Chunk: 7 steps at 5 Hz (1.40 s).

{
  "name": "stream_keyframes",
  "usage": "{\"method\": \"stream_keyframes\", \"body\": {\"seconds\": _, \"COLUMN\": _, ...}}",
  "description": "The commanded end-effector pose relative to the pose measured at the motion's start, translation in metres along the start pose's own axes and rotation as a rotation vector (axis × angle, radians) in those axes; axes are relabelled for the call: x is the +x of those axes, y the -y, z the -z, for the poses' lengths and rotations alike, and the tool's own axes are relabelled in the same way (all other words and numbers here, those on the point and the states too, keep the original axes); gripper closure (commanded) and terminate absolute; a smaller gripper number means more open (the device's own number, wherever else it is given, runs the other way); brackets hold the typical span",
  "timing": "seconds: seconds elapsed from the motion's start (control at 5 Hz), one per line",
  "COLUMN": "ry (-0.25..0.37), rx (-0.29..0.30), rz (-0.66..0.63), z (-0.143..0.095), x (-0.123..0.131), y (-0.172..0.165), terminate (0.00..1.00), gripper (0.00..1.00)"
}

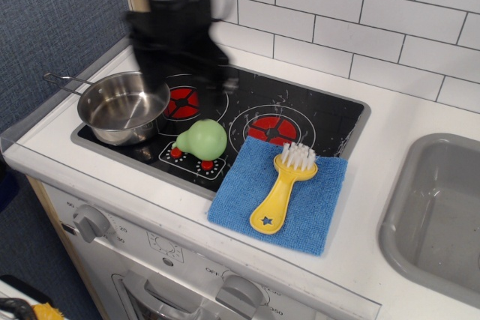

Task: Place the yellow brush behind the pot

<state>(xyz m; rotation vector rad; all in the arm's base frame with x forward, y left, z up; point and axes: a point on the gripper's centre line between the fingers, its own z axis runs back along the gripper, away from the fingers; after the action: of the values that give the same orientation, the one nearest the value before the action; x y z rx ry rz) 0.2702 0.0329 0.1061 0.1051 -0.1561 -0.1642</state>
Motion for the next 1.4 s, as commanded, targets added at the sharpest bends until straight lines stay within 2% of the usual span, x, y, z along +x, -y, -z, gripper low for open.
{"method": "stream_keyframes", "body": {"seconds": 0.0, "ry": 0.012, "rx": -0.019, "rz": 0.152, "z": 0.018, "x": 0.029, "y": 0.08, "terminate": 0.0, "gripper": 0.0}}
{"method": "stream_keyframes", "body": {"seconds": 0.2, "ry": -0.029, "rx": -0.018, "rz": 0.126, "z": 0.045, "x": 0.039, "y": 0.102, "terminate": 0.0, "gripper": 0.0}}
{"method": "stream_keyframes", "body": {"seconds": 0.4, "ry": -0.052, "rx": 0.024, "rz": 0.098, "z": 0.056, "x": 0.041, "y": 0.11, "terminate": 0.0, "gripper": 0.0}}
{"method": "stream_keyframes", "body": {"seconds": 1.2, "ry": -0.098, "rx": 0.049, "rz": 0.023, "z": 0.07, "x": 0.031, "y": 0.08, "terminate": 0.0, "gripper": 0.0}}
